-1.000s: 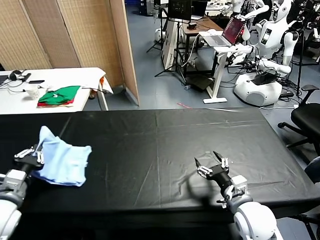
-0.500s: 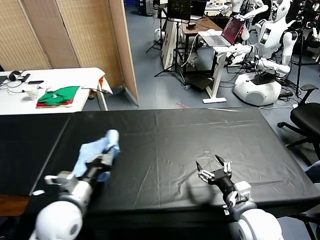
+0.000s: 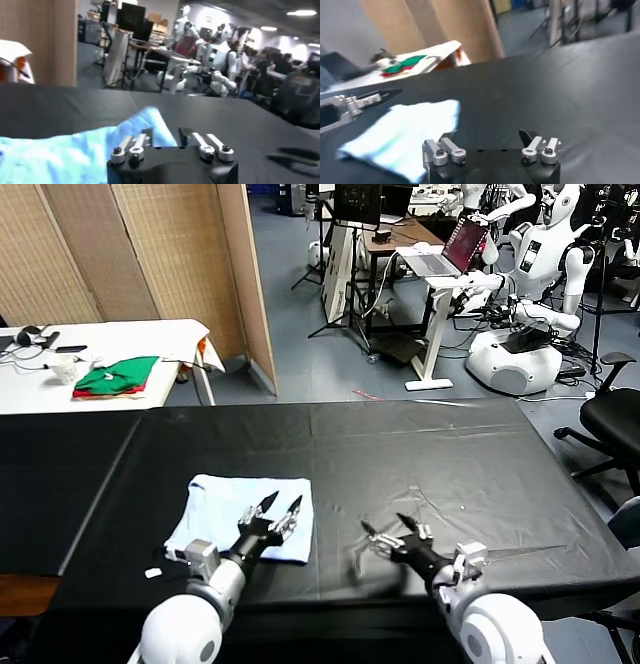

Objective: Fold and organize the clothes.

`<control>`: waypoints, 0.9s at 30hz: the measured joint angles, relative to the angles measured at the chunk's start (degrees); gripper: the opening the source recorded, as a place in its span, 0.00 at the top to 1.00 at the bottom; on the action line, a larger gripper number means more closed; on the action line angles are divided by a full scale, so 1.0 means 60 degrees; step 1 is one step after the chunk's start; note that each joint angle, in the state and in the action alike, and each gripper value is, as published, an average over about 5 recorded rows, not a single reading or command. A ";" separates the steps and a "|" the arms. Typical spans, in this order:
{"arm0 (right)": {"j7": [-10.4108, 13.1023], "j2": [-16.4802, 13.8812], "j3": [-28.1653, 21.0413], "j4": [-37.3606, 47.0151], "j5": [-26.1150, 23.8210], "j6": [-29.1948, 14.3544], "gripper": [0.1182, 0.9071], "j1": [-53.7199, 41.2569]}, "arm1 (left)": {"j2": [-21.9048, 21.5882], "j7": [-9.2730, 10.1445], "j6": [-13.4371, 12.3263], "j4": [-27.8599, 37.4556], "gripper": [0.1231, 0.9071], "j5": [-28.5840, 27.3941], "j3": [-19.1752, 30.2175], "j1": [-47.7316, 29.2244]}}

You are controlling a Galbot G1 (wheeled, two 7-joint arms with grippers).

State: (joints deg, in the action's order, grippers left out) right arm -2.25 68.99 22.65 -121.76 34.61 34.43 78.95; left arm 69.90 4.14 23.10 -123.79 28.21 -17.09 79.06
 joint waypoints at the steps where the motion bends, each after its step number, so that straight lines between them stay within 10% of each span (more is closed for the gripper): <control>1: 0.0022 0.0001 -0.0127 0.0064 0.0195 0.0078 0.00 -0.0109 | -0.0013 -0.0037 -0.0048 -0.0034 0.14 -0.0075 -0.0035 0.0010; 14: -0.0126 0.0597 -0.1826 0.1330 0.0528 0.0026 0.06 -0.1428 | -0.0107 -0.0015 -0.0525 -0.0138 0.00 -0.1105 -0.0946 0.0468; 27: -0.0267 0.1136 -0.2338 0.2649 0.0148 -0.0188 0.80 -0.2000 | -0.0247 -0.0098 -0.1609 -0.0318 0.00 -0.1464 -0.1574 0.1064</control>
State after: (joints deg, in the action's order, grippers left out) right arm -3.85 75.80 8.62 -105.87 35.50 33.30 66.95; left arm 68.42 3.55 13.44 -125.70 19.43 -26.53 85.45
